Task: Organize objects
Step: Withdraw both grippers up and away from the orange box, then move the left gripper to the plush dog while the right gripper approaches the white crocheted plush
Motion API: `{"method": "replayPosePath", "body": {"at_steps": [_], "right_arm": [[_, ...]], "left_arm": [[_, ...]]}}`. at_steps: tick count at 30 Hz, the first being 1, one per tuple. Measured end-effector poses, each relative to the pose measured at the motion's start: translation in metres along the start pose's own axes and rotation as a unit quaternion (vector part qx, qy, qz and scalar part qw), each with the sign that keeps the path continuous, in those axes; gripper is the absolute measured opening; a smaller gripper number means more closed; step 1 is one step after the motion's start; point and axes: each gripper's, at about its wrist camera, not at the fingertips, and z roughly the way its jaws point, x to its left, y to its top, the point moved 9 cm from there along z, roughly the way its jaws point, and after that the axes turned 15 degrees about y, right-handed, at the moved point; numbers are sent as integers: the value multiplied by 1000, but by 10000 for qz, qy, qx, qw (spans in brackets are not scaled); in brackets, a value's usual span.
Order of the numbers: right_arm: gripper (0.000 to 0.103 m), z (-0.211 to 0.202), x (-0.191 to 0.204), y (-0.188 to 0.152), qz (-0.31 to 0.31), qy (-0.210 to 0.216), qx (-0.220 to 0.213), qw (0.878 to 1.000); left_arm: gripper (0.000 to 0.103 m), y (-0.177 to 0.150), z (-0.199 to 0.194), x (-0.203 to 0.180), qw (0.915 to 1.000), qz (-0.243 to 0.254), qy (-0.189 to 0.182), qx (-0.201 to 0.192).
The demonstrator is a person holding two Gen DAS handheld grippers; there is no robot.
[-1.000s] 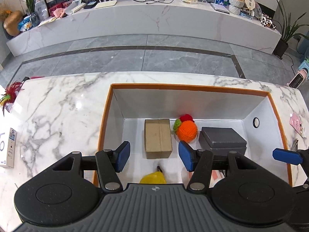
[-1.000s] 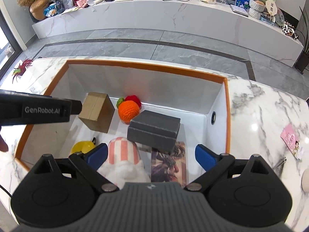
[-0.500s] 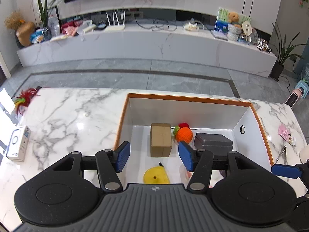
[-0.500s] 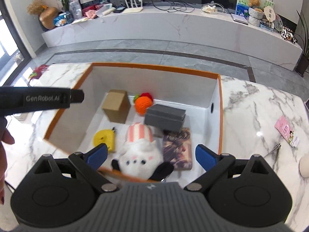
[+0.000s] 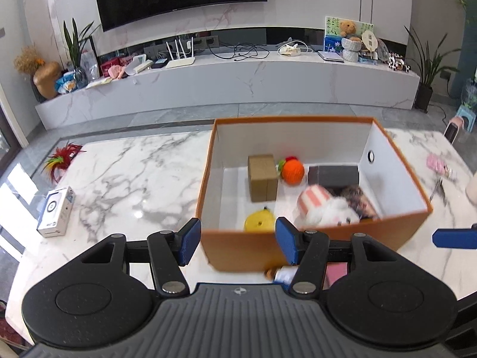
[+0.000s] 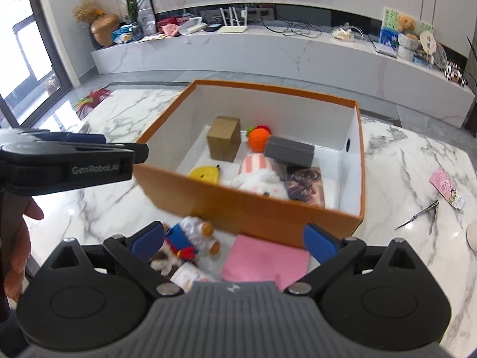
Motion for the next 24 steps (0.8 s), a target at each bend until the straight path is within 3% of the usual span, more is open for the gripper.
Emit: {"method": "replayPosePath", "body": {"at_steps": [9,19,24], "right_arm": [[100,6,9,-40,20,111,-305,9995],[100,19,-23,-88,698,347,-291,9965],[100,17,-33,-94,914,441,-350,9942]], "left_arm": [[65,-49,-1,12,9998,192,-20,58],[65,-87,21,18,9981,274,-431,344],[65,-97,31,6,9950,244,-807,535]]}}
